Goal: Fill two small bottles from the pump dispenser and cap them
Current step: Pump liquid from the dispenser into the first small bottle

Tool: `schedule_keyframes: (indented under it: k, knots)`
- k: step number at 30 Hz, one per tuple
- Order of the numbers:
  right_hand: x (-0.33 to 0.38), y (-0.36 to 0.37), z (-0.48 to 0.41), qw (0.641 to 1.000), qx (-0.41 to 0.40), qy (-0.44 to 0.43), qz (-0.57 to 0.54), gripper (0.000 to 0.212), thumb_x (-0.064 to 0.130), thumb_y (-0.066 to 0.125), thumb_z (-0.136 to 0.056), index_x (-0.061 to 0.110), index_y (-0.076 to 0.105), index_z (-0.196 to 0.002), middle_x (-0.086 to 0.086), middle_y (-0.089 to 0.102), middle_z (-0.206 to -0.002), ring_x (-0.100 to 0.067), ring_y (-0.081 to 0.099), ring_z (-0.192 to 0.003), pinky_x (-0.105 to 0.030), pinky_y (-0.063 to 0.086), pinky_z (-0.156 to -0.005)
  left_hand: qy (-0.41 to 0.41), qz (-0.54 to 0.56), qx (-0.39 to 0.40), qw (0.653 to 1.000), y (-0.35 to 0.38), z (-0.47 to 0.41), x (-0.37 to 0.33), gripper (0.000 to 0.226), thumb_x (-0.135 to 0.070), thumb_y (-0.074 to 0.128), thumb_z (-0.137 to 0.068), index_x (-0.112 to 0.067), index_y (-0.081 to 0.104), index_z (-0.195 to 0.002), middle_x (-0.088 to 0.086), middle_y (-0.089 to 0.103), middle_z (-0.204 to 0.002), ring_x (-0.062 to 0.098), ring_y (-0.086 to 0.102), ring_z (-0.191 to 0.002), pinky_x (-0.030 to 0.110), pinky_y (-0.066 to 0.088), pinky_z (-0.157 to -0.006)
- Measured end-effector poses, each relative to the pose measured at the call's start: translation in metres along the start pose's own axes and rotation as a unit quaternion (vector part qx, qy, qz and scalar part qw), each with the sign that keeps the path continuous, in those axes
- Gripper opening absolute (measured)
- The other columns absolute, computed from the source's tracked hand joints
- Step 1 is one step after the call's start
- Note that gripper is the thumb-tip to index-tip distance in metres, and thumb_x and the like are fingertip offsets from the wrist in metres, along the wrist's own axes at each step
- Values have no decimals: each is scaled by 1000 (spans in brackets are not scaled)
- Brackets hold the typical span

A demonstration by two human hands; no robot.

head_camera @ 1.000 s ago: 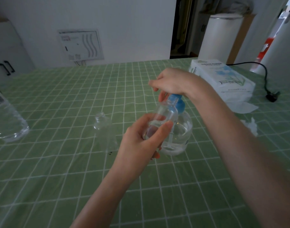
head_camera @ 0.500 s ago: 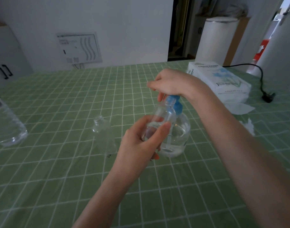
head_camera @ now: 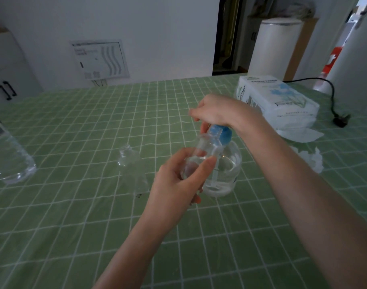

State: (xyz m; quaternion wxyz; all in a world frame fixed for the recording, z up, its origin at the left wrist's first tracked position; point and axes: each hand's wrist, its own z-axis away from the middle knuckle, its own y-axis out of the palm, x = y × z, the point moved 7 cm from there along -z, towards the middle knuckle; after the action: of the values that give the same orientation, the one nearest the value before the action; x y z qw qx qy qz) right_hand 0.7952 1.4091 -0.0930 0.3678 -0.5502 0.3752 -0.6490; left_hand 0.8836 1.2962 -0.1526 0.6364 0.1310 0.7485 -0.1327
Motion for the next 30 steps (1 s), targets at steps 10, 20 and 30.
schedule_keyframes:
  k: [10,20,30]
  knots:
    - [8,-13,2,1000,-12,-19,11,38,33,44,-97,5,60,-115,-11,70,-103,-23,65,-94,-31,43,-70,9,9,9,1000,1,0,-7,27,-49,65,-71,-29,67,-89,-10,58,-55,4,52,-49,16,44,-46]
    - [-1,0,0,1000,7,3,-10,47,34,43,-98,5,46,-135,-14,60,-125,-28,58,-109,-31,37,-81,-5,2,1,1000,2,2,-2,39,-53,62,-61,-27,67,-89,-4,56,-57,8,52,-50,17,44,-45]
    - [7,-15,3,999,-26,-21,-3,44,40,43,-97,6,55,-123,-9,70,-98,-22,66,-89,-29,41,-64,12,6,8,1000,2,0,-6,27,-48,62,-69,-32,67,-90,-10,60,-57,4,54,-51,17,45,-47]
